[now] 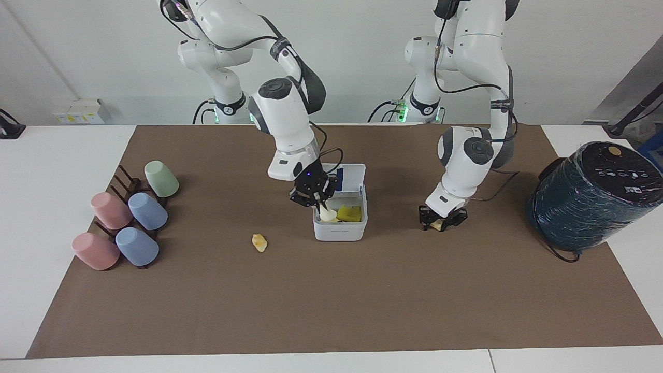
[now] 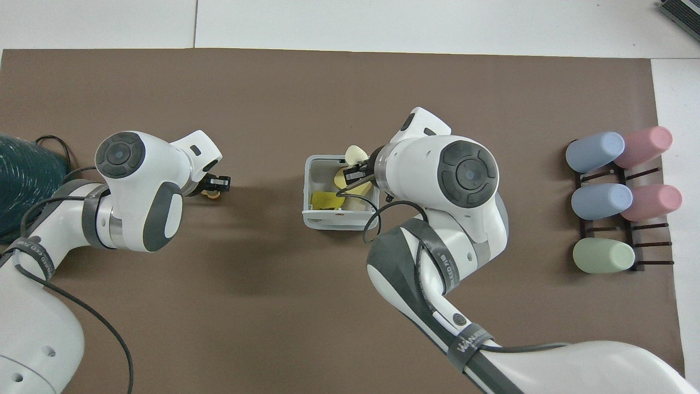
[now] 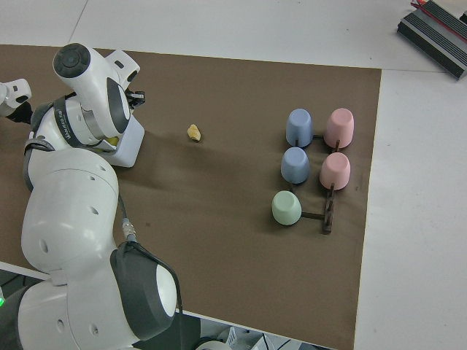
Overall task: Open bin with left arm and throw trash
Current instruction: 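Drop the apple into the bin while the left gripper grasps the bread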
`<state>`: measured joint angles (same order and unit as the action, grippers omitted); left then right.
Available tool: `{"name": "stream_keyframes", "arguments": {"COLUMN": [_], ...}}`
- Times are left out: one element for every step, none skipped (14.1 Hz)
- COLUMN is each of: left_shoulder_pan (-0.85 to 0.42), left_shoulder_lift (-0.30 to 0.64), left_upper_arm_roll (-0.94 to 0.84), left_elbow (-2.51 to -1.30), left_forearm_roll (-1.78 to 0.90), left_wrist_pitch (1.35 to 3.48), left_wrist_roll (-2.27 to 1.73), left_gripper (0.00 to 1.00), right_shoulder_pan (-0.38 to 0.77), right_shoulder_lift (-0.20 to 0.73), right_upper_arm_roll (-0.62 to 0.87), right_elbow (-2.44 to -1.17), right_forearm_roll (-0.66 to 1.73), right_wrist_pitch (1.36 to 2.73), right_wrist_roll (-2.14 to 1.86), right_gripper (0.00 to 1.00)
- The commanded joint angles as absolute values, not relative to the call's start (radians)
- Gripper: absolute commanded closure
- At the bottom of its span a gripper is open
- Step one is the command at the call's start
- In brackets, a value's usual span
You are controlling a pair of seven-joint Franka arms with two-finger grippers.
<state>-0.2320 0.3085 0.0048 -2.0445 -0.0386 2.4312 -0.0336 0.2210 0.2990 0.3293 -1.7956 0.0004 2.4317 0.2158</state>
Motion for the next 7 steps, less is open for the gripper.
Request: {"name": "stream_keyframes", "arguments": {"left_shoulder_pan": [-0.245,-0.245,-0.245,-0.245,-0.244,-0.244,-0.242], "left_shoulder_lift": [0.29,0.291,0.294,0.296,0.296,0.296,0.298], "left_upper_arm_roll": [0.014,0.012,0.014,0.012,0.012,0.012,0.012], "left_elbow": [-2.066,-2.048,-2.028,-2.007,-1.987,-1.959,-1.929], "left_forearm_roll": [-0.025,-0.025,-0.025,-0.025,-0.025,-0.025,-0.025], "left_wrist_pitch": [2.428,2.406,2.378,2.353,2.332,2.3,2.263], "left_wrist_roll": [-0.035,-0.034,-0.034,-0.034,-0.034,-0.034,-0.034], "left_gripper": [0.77,0.88,0.99,1.0,1.0,1.0,1.0], "right_shoulder_pan": [0.235,0.235,0.235,0.235,0.235,0.235,0.235], "right_shoulder_lift": [0.301,0.299,0.299,0.301,0.301,0.301,0.301], "right_upper_arm_roll": [0.334,0.334,0.334,0.334,0.334,0.334,0.334], "right_elbow": [-1.795,-1.795,-1.793,-1.789,-1.786,-1.784,-1.784], "right_forearm_roll": [-0.003,-0.003,-0.003,-0.003,-0.005,-0.005,-0.005], "right_wrist_pitch": [2.404,2.399,2.395,2.385,2.385,2.385,2.384], "right_wrist_roll": [0.236,0.238,0.236,0.236,0.238,0.238,0.238], "right_gripper": [0.43,0.15,0.13,0.12,0.06,0.0,0.0]}}
